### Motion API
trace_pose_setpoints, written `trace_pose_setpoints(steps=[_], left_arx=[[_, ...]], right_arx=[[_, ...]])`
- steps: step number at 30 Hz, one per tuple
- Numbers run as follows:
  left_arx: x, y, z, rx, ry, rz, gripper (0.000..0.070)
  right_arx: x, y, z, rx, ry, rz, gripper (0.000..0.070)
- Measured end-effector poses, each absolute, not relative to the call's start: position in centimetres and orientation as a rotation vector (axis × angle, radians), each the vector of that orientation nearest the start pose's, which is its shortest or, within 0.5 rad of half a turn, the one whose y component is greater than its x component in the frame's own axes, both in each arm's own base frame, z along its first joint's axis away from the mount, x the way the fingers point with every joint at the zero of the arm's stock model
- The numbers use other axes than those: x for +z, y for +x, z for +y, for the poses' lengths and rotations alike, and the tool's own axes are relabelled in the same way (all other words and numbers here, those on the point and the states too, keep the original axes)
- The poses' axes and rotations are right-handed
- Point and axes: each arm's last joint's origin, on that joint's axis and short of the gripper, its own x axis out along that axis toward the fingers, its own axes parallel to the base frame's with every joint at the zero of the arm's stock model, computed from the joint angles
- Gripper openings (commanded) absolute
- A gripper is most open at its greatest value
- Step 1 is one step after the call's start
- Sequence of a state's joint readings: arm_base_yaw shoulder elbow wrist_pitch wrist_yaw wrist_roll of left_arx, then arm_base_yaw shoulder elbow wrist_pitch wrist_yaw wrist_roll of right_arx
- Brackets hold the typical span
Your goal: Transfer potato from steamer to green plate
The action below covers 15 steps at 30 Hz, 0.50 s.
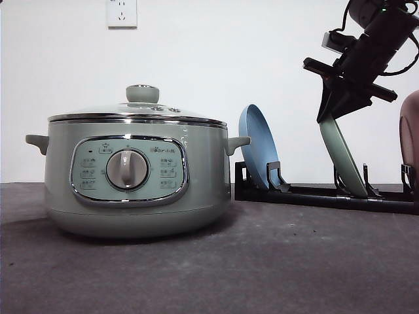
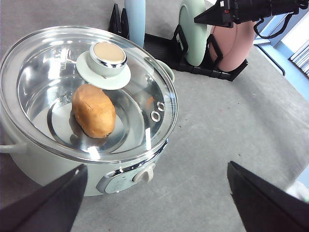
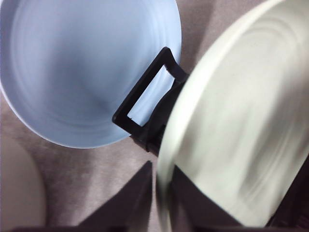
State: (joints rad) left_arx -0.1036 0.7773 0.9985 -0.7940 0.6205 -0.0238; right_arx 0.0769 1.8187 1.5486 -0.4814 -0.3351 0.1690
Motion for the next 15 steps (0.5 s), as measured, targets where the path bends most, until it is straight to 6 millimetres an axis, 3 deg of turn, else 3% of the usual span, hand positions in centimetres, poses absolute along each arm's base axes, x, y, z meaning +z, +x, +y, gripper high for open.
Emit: trace_pose_setpoints(steps=[8,15], left_arx=[[35.1,13.2,-3.1,-0.697,-0.172,0.574,0.0595],[35.1,13.2,-3.1,-0.697,-0.172,0.574,0.0595]], right_arx=[[29.1,40.2,4.1,0.332,0.280,0.779,0.0005],[32.3,38.5,4.0,0.358,0.276,0.698,0.0005]])
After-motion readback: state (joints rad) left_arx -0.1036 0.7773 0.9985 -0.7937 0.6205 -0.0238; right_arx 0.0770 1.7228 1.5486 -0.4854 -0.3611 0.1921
